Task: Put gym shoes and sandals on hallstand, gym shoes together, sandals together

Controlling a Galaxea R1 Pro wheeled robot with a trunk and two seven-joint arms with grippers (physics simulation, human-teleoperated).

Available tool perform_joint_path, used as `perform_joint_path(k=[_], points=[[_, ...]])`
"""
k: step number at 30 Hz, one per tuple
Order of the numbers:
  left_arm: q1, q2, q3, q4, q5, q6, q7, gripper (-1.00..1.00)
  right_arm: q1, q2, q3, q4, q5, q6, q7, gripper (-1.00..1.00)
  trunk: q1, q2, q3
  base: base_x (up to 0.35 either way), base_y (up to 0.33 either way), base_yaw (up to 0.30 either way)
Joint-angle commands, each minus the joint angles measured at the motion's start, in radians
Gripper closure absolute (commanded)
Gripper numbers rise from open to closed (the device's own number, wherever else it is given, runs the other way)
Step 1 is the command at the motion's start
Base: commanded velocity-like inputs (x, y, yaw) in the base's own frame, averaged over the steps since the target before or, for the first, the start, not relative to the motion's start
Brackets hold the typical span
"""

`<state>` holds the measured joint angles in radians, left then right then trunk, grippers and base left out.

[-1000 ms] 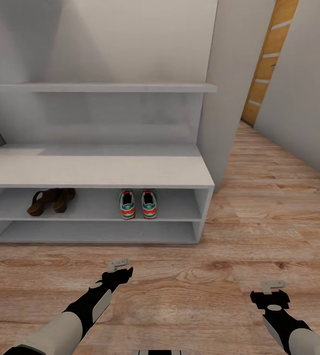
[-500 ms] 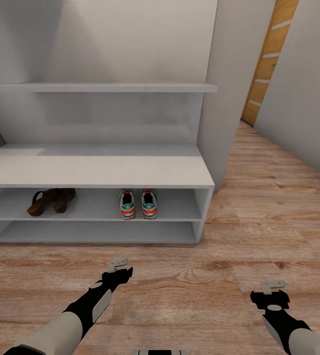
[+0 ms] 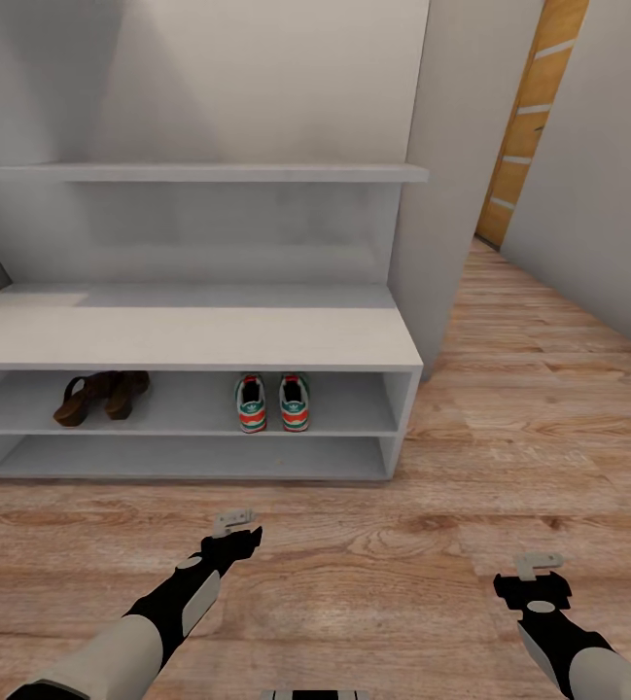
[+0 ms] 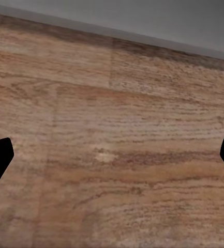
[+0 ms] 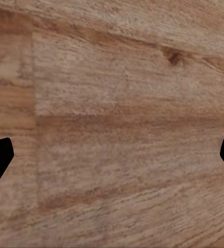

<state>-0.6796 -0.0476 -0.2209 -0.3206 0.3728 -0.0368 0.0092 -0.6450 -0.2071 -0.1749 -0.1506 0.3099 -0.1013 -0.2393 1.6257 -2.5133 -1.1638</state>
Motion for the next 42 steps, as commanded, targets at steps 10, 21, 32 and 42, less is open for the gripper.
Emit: perform_joint_path(k=[10, 21, 32, 42], points=[[0.0, 0.0, 0.0, 0.0, 0.0, 0.0, 0.0, -1.0, 0.0, 0.0, 0.0, 0.0, 0.0, 0.0, 0.0, -1.0, 0.0, 0.0, 0.0, -0.063, 0.0, 0.0], [0.0, 0.0, 0.0, 0.0, 0.0, 0.001, 0.0, -1.0, 0.0, 0.0, 0.0, 0.0, 0.0, 0.0, 0.0, -1.0, 0.0, 0.0, 0.0, -0.207, 0.0, 0.0], [0.0, 0.0, 0.0, 0.0, 0.0, 0.001, 0.0, -1.0, 0.0, 0.001, 0.0, 0.0, 0.0, 0.0, 0.0, -1.0, 0.0, 0.0, 0.0, -0.111, 0.0, 0.0], [0.0, 0.0, 0.001, -0.002, 0.0, 0.001, -0.001, -1.0, 0.0, 0.002, 0.0, 0.0, 0.0, 0.0, 0.0, -1.0, 0.0, 0.0, 0.0, -0.013, 0.0, 0.0]])
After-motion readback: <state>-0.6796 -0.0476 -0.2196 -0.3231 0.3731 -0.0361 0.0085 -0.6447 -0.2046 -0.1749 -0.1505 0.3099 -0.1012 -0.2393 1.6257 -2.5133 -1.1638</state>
